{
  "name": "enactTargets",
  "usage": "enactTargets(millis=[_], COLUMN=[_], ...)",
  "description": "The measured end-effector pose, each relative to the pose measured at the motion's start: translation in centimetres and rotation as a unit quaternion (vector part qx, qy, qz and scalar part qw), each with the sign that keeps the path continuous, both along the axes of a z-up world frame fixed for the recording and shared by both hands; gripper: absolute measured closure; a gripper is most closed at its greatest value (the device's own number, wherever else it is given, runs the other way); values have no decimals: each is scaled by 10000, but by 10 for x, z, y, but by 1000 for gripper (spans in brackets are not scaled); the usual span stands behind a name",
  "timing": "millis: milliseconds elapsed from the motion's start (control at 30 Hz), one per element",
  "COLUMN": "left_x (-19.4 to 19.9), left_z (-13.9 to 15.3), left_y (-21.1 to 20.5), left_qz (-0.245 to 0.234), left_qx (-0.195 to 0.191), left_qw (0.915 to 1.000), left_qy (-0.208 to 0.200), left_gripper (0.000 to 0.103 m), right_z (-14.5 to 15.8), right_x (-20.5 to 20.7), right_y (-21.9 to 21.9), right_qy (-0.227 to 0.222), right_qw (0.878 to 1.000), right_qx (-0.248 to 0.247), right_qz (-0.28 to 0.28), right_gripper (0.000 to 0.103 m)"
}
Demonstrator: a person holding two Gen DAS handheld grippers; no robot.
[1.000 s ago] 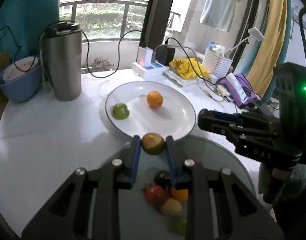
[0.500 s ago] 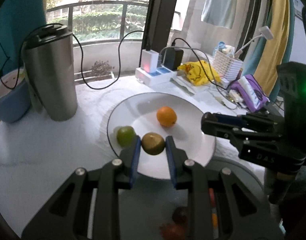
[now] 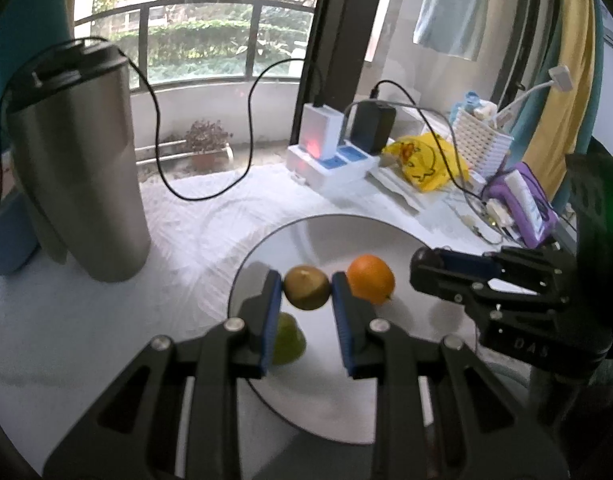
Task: Organize fruits
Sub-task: 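Carry the yellow plum and dark plum onto the white plate and release both, then move both grippers back from the plate to the fruit cluster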
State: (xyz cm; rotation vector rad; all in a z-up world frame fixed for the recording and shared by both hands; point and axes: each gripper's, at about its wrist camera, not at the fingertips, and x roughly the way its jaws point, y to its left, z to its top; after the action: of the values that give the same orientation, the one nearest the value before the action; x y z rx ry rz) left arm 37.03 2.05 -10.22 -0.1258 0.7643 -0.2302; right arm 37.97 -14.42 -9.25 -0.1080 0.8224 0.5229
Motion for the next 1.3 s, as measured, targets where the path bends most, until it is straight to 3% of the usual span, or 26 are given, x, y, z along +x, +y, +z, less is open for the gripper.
enactTargets(millis=[600,1300], left_x=[9,-60], left_z=[-13,23], left_y=[4,-1], left_qz=[152,297], left_qx=[-20,-114], left_qw=[9996,9995], left_qy=[217,-61], left_gripper=[73,72], right_z=[-12,20], right_x=[9,-46], right_y=[5,-10], right_qy=[16,-177], right_qw=[9997,9996], right_qx=[-211,-18], right_qz=[-146,-239], right_gripper=[72,69])
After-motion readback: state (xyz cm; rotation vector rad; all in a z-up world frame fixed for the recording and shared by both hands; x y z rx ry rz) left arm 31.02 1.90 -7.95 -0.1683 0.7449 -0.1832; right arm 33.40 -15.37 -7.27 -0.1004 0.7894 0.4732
